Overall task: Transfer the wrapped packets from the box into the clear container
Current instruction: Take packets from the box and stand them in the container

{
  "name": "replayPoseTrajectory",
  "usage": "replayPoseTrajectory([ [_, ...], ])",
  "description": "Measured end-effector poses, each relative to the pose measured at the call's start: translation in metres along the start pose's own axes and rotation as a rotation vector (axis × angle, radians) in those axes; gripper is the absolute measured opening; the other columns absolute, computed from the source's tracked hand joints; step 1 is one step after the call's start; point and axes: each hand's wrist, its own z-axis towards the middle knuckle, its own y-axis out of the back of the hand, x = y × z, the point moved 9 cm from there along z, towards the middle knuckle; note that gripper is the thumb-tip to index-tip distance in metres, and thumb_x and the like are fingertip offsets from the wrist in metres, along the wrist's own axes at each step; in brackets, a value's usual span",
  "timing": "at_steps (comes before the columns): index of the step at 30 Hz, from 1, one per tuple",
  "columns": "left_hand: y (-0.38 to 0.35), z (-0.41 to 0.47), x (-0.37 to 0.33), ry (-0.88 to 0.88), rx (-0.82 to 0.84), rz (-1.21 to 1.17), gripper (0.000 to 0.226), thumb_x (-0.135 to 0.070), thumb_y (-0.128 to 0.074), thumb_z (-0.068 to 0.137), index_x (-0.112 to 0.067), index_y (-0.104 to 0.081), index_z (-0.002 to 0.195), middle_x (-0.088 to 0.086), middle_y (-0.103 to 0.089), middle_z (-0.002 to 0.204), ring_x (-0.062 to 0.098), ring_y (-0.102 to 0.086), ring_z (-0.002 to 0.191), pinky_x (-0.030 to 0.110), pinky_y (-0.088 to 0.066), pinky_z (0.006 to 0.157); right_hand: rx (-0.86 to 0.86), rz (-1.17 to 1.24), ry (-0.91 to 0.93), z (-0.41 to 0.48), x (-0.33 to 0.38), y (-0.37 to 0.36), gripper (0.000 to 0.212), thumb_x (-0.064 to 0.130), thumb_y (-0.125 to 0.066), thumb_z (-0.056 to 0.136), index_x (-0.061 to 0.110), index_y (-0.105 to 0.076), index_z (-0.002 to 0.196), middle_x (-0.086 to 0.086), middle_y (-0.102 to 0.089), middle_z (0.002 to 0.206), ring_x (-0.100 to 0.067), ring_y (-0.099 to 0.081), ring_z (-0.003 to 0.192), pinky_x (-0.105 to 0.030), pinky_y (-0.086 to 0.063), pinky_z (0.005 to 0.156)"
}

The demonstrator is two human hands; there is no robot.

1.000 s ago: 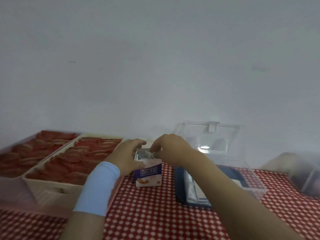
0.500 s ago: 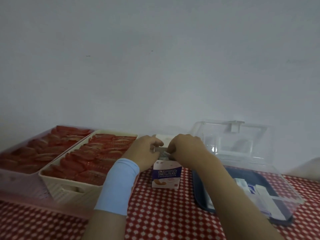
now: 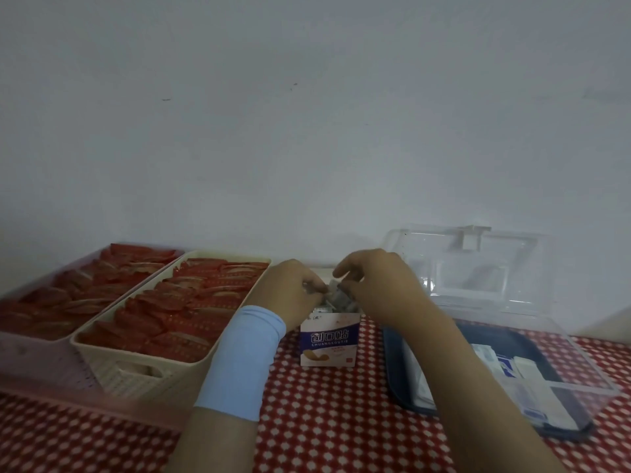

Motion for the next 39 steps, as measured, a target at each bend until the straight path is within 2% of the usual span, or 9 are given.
replayPoseTrajectory([
  [7,0.013,-0.001,-0.005,0.0,-0.15,-0.051,0.027,-0.041,-0.058,0.094,-0.032,-0.066,0.119,-0.014,-0.067,0.111,0.009,-0.058,0.103,0.034,-0.049,0.094,-0.141,0.146,0.122,-0.004,0.011,0.012,0.022,0.021,-0.059,0.099,0.035,-0.066,0.114,0.019,-0.064,0.09,-0.001,-0.061,0.077,-0.026,-0.056,0.073],
  [12,0.005,0.0,-0.006,0.017,-0.086,-0.131,0.008,-0.034,-0.066,0.088,-0.03,-0.07,0.083,-0.011,-0.071,0.079,0.006,-0.066,0.076,0.04,-0.057,0.077,-0.166,0.321,0.155,-0.005,0.015,0.015,0.029,0.014,-0.063,0.097,0.031,-0.066,0.121,0.015,-0.065,0.09,-0.001,-0.061,0.076,-0.012,-0.052,0.064],
  [16,0.009,-0.001,0.001,0.036,-0.128,-0.25,0.01,-0.028,-0.072,0.086,-0.026,-0.069,0.076,-0.004,-0.072,0.073,0.013,-0.068,0.071,0.044,-0.057,0.074,-0.128,0.412,0.072,-0.003,0.009,0.01,0.048,0.019,-0.076,0.088,0.032,-0.061,0.132,0.015,-0.063,0.098,0.0,-0.061,0.075,-0.01,-0.051,0.064],
  [20,0.009,-0.001,0.008,0.056,-0.127,-0.371,0.007,-0.025,-0.072,0.088,-0.02,-0.076,0.09,-0.005,-0.076,0.08,0.012,-0.072,0.076,0.044,-0.059,0.077,-0.12,0.435,-0.056,-0.001,-0.004,0.01,0.027,0.018,-0.079,0.085,0.023,-0.073,0.111,0.009,-0.07,0.088,-0.007,-0.069,0.077,-0.015,-0.055,0.062],
  [22,0.009,0.0,0.011,0.064,-0.14,-0.405,0.011,-0.021,-0.067,0.092,-0.016,-0.076,0.087,-0.003,-0.077,0.08,0.016,-0.073,0.076,0.046,-0.059,0.077,-0.114,0.503,-0.107,-0.001,-0.009,0.01,0.013,0.015,-0.08,0.084,0.022,-0.077,0.095,0.007,-0.073,0.081,-0.009,-0.071,0.067,-0.013,-0.05,0.051],
  [25,0.008,0.002,0.015,0.071,-0.159,-0.35,0.021,-0.023,-0.063,0.093,-0.009,-0.072,0.08,0.006,-0.075,0.076,0.026,-0.071,0.075,0.049,-0.057,0.075,-0.127,0.484,-0.136,-0.001,-0.013,0.014,0.012,0.015,-0.081,0.082,0.027,-0.077,0.081,0.007,-0.074,0.076,-0.009,-0.072,0.068,-0.017,-0.051,0.052],
  [34,0.005,0.0,0.002,-0.001,-0.096,-0.294,0.038,-0.039,-0.058,0.091,-0.005,-0.068,0.079,0.016,-0.067,0.075,0.03,-0.06,0.065,0.051,-0.051,0.07,-0.091,0.382,-0.056,-0.002,-0.002,0.017,0.011,0.018,-0.075,0.088,0.028,-0.076,0.083,0.007,-0.075,0.079,-0.011,-0.072,0.072,-0.022,-0.059,0.065],
  [37,0.007,-0.002,-0.001,0.002,-0.097,-0.397,0.016,-0.032,-0.067,0.09,-0.02,-0.077,0.086,-0.001,-0.075,0.082,0.018,-0.071,0.079,0.044,-0.058,0.079,-0.119,0.433,-0.036,-0.004,0.001,0.02,0.011,0.017,-0.073,0.089,0.027,-0.075,0.086,0.007,-0.074,0.079,-0.014,-0.072,0.07,-0.021,-0.059,0.061],
  [39,0.012,-0.004,-0.005,0.005,-0.11,-0.486,0.008,-0.019,-0.075,0.086,-0.027,-0.078,0.088,-0.005,-0.077,0.083,0.013,-0.072,0.082,0.036,-0.059,0.08,-0.155,0.494,-0.015,-0.005,0.003,0.026,0.012,0.014,-0.071,0.091,0.025,-0.075,0.088,0.008,-0.073,0.08,-0.003,-0.068,0.066,-0.014,-0.051,0.052],
])
